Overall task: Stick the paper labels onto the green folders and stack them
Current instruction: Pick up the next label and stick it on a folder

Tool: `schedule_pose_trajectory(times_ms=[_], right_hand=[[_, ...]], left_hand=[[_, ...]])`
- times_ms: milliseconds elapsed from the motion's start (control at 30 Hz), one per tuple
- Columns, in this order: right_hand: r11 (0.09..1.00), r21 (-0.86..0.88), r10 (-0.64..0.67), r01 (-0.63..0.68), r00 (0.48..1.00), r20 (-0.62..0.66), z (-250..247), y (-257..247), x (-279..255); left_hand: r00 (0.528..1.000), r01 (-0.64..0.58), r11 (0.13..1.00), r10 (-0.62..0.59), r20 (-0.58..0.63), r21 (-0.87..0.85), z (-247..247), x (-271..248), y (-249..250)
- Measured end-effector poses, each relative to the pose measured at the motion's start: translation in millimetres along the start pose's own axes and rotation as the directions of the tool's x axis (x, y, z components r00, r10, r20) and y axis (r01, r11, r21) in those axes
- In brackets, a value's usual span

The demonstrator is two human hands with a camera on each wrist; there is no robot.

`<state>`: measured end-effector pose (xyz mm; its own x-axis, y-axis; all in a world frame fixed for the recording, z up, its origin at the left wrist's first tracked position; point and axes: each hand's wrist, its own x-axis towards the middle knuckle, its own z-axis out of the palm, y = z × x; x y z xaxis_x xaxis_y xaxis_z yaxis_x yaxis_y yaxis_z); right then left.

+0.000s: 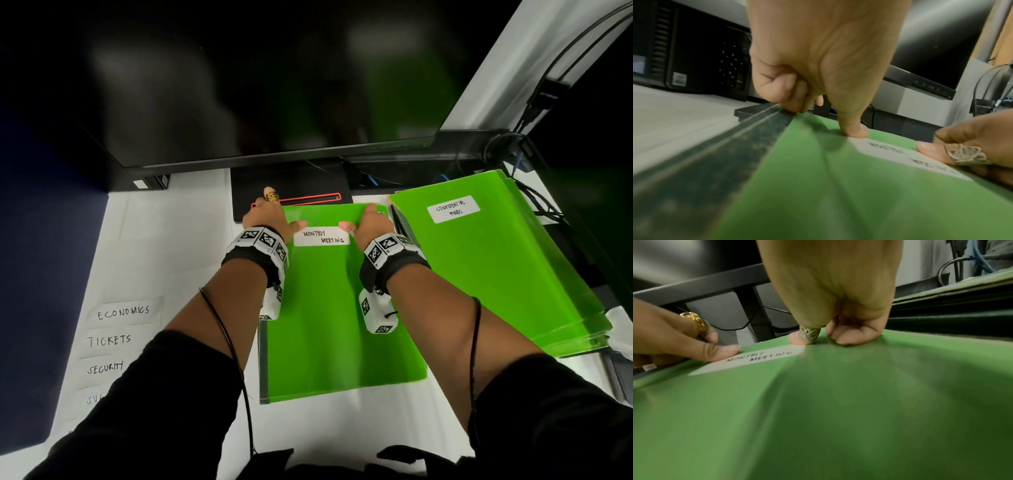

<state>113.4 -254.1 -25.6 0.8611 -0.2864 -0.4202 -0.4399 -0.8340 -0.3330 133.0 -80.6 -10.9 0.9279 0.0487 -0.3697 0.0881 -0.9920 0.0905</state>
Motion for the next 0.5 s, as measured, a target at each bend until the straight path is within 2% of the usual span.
schedule_pose_trajectory(times_ms=[200, 400, 500], right_hand=[[1.0, -0.007, 0.004, -0.003, 1.0, 0.027, -0.2, 1.2, 5.0], [0.983, -0.18, 0.081, -0.043, 0.975, 0.208, -9.7, 0.1, 14.7], [0.968, -0.249, 0.096, -0.035, 0.967, 0.238, -8.6, 1.8, 16.1]], left_hand=[[1.0, -0.013, 0.988, 0.012, -0.005, -0.151, 6.4, -1.8, 3.9], [0.999, -0.048, 0.988, 0.048, -0.006, -0.147, 10.5, -1.0, -3.3], [0.999, -0.046, 0.989, 0.046, -0.001, -0.14, 10.3, -5.9, -3.1]])
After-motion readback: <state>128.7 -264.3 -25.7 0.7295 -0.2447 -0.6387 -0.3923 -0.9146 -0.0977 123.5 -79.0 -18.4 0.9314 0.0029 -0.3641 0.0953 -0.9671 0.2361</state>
